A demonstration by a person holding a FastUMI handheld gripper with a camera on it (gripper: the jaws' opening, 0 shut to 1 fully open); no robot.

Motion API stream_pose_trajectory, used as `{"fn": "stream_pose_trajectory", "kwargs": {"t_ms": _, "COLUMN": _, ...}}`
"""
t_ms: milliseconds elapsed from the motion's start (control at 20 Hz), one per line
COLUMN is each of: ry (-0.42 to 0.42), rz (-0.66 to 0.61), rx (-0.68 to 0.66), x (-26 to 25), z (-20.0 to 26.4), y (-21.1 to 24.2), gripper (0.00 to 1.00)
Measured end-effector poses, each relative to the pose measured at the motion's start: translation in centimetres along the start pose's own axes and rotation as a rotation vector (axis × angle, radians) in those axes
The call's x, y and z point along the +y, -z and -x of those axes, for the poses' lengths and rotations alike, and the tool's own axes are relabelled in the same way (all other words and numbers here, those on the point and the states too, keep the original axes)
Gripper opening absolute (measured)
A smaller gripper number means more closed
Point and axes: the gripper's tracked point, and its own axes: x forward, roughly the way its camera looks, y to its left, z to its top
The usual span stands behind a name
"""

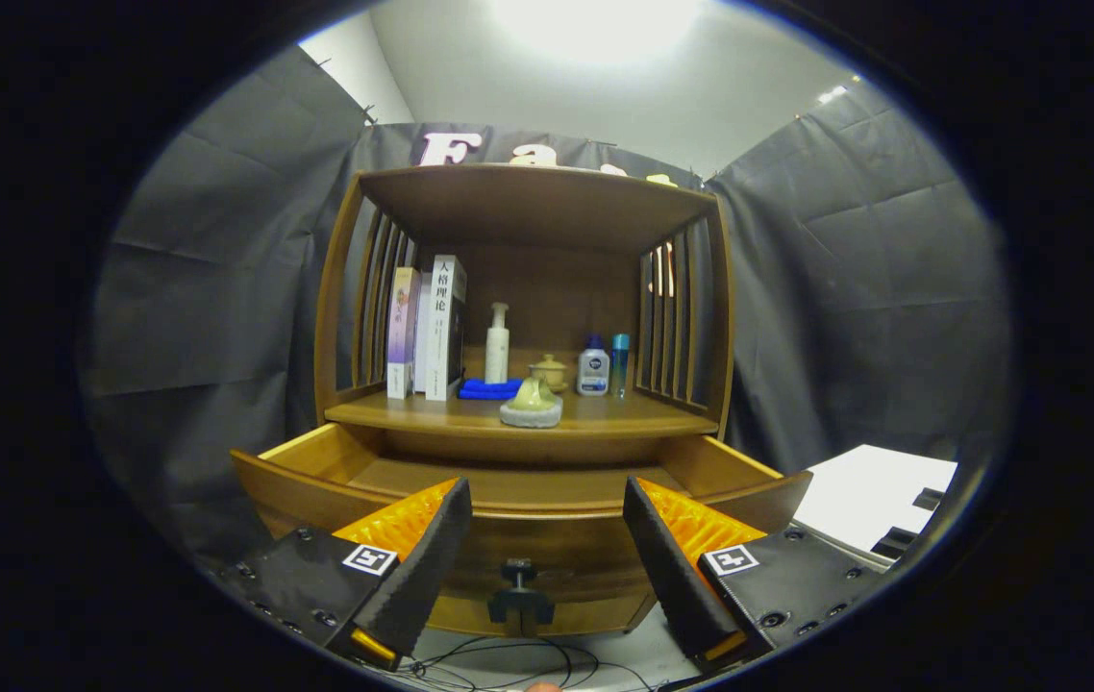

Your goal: Pull open the drawer, take out the items inside it, and place them on the countertop above the cabinet.

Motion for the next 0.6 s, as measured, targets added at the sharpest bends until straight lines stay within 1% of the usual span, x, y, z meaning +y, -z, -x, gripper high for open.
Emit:
{"fn": "stream_pose_trajectory", "kwargs": {"t_ms": 150, "ry": -0.017, "rz": -0.018, "rx": 0.03, "x": 0.5, "z": -0.5, "y": 2.2, "gripper": 1.0}}
{"fn": "stream_pose_trajectory", "kwargs": {"t_ms": 450, "ry": -0.037, "rz": 0.028, "rx": 0.081, "x": 1.1, "z": -2.2, "y": 5.4, "gripper": 1.0}}
{"fn": "stream_pose_trajectory", "kwargs": {"t_ms": 600, "ry": -0.052, "rz": 0.019, "rx": 0.092, "x": 1.2, "z": -3.1, "y": 6.5, "gripper": 1.0}}
